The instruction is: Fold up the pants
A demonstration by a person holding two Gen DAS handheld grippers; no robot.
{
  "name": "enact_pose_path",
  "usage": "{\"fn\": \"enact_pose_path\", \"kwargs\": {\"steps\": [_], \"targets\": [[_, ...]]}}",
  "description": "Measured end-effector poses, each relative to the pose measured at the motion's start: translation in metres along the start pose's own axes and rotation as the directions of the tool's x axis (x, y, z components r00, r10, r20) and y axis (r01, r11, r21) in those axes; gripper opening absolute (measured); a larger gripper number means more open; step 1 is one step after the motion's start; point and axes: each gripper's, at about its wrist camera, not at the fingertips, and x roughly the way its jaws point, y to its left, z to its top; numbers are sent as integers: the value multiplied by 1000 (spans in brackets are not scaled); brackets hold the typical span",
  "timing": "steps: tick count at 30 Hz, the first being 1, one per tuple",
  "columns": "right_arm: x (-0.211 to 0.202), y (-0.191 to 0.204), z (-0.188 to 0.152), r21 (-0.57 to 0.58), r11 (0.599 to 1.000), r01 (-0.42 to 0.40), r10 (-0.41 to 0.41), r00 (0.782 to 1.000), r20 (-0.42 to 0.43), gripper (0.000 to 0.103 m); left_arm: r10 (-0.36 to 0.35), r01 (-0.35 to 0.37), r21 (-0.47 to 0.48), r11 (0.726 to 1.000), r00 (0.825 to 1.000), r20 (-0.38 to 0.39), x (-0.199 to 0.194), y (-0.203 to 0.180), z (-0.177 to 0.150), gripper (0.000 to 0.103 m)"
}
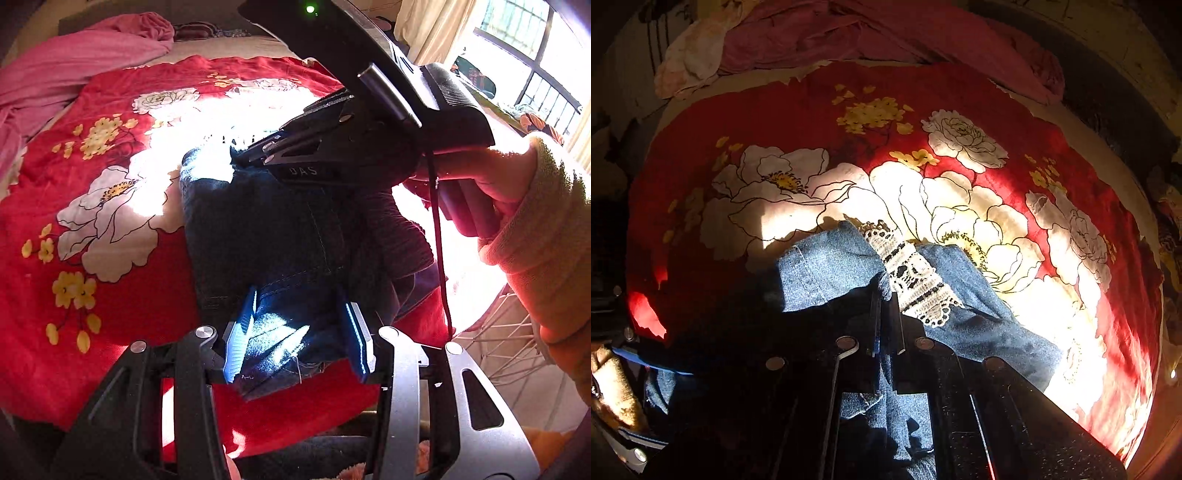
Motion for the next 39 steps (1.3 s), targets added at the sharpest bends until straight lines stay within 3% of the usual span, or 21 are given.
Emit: {"fn": "enact_pose_path", "kwargs": {"steps": [5, 7, 9, 11, 18, 26, 39], "targets": [[-22, -18, -7, 129, 991, -39, 29, 996, 81, 18, -4, 4, 6, 1000, 1000, -4, 0, -1, -2, 38], [-38, -24, -16, 175, 984, -44, 21, 991, 129, 27, -3, 3, 2, 1000, 1000, -5, 0, 0, -1, 40], [-58, -30, -28, 234, 972, -36, -6, 984, 177, 43, 0, 0, 4, 1000, 1000, -5, 0, 0, -1, 40], [-76, -35, -43, 289, 956, -50, -14, 976, 216, 48, 3, -3, 8, 1000, 1000, -2, -1, -1, 0, 42], [-119, -21, -94, 348, 934, -76, -27, 960, 280, 55, 20, -20, 9, 1000, 1000, 5, -8, -3, 1, 45], [-126, -7, -132, 398, 909, -125, 14, 962, 271, 56, 50, -50, 33, 998, 999, 21, -17, -13, 2, 54], [-123, 1, -145, 421, 897, -132, 25, 968, 250, 56, 111, -113, 42, 993, 993, 40, -27, -14, -1, 63]]}}
